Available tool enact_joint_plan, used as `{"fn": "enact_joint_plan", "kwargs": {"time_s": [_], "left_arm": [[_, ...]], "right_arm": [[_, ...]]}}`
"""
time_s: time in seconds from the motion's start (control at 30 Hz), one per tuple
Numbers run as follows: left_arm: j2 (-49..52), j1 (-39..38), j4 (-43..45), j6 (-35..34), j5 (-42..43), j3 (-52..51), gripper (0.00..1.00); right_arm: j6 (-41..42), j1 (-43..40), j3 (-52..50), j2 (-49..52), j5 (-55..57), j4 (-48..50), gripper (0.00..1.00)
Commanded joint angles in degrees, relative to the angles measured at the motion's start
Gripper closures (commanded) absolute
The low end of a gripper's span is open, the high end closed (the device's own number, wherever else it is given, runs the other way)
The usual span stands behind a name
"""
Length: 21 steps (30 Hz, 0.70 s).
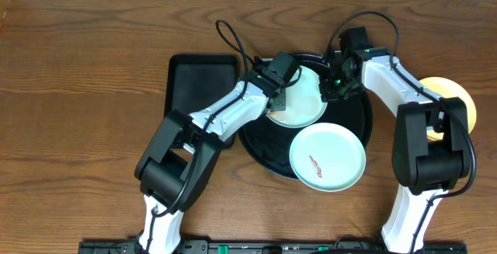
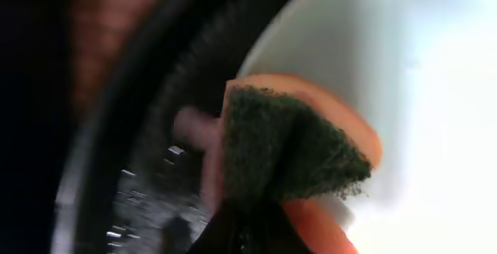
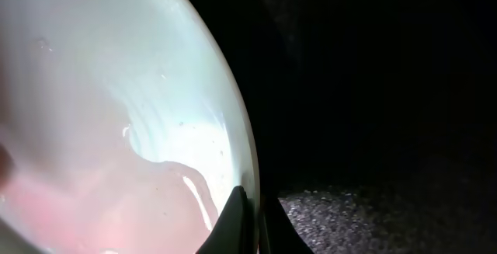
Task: Clean dirty plates on tray and stack at the side
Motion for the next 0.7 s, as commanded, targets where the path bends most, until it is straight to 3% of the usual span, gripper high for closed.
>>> {"fn": "enact_joint_plan", "kwargs": {"time_s": [0.0, 0.3, 0.43, 0.53, 0.67], "left_arm": [[-3.3, 1.25, 0.04, 7.04, -13.49, -1.36, 0.93], [-14.43, 1.42, -1.4, 7.43, -13.42, -1.36, 0.92], [-21.31, 2.73, -10.23, 7.13, -13.38, -1.38, 0.92], [-23.12, 4.81, -18.82, 3.26, -12.66, -1.57, 0.92], [-22.58, 8.87, -21.97, 2.03, -6.64, -5.44, 0.92]], "right_arm": [[-0.7, 0.39, -1.07, 1.25, 2.34, -0.96, 0.99], [-0.7, 0.35, -1.07, 1.25, 2.34, -1.01, 0.99], [-0.72, 0.35, -1.07, 1.25, 2.32, -1.05, 0.99], [-0.7, 0.35, -1.07, 1.25, 2.32, -0.87, 0.99], [-0.72, 0.35, -1.07, 1.25, 2.32, -0.85, 0.99]]}}
